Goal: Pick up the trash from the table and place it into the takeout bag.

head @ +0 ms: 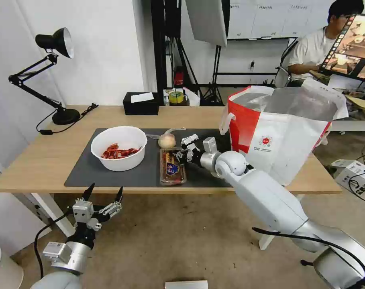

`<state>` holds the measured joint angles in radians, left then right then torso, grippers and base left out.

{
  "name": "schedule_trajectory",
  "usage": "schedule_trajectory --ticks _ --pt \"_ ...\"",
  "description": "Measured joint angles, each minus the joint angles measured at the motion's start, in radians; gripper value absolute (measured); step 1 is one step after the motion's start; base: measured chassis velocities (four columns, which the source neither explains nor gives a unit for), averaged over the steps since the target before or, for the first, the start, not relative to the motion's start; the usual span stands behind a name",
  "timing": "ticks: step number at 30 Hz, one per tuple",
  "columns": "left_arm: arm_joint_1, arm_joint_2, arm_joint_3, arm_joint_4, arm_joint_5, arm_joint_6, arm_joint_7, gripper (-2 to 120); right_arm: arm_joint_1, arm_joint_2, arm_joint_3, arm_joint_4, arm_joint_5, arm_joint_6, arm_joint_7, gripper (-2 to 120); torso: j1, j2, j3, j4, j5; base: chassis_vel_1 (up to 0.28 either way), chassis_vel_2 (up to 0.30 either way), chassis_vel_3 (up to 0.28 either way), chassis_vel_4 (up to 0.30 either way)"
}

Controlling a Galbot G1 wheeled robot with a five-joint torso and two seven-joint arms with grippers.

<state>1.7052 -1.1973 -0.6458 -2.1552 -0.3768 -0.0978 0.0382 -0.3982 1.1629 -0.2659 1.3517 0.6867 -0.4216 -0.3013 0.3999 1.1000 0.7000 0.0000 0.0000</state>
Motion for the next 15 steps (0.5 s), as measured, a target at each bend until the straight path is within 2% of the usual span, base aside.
schedule_trajectory --ticks 4,11,13,14,15 --pt "-0.015 0.024 0.021 -0.003 -0.034 0.016 -0.001 100 -0.002 -0.001 0.004 0.003 0.000 -0.001 0.000 0 0.000 0.000 0.000 0.0000 -0.0001 0.000 0.000 0.000 0.000" --pt "-0.079 0.093 0.061 -0.007 -0.158 0.053 -0.003 100 -0.008 -0.019 0.026 0.063 0.026 -0.006 0.011 0 0.000 0.000 0.000 -0.0001 0.0000 0.000 0.000 0.000 0.000" --pt "-0.110 0.131 0.082 -0.009 -0.281 0.088 -0.023 100 -0.015 -0.029 0.037 0.091 0.038 -0.006 0.016 0 0.000 0.000 0.000 -0.0001 0.0000 0.000 0.000 0.000 0.000" --pt "-0.110 0.131 0.082 -0.009 -0.281 0.088 -0.023 100 -0.015 -0.029 0.037 0.091 0.038 -0.006 0.016 0 0.000 0.000 0.000 -0.0001 0.0000 0.000 0.000 0.000 0.000" --pt "-0.124 0.153 0.093 -0.014 -0.354 0.114 -0.031 100 -0.019 -0.030 0.042 0.099 0.041 -0.006 0.018 0 0.000 0.000 0.000 0.0000 -0.0002 0.000 0.000 0.000 0.000"
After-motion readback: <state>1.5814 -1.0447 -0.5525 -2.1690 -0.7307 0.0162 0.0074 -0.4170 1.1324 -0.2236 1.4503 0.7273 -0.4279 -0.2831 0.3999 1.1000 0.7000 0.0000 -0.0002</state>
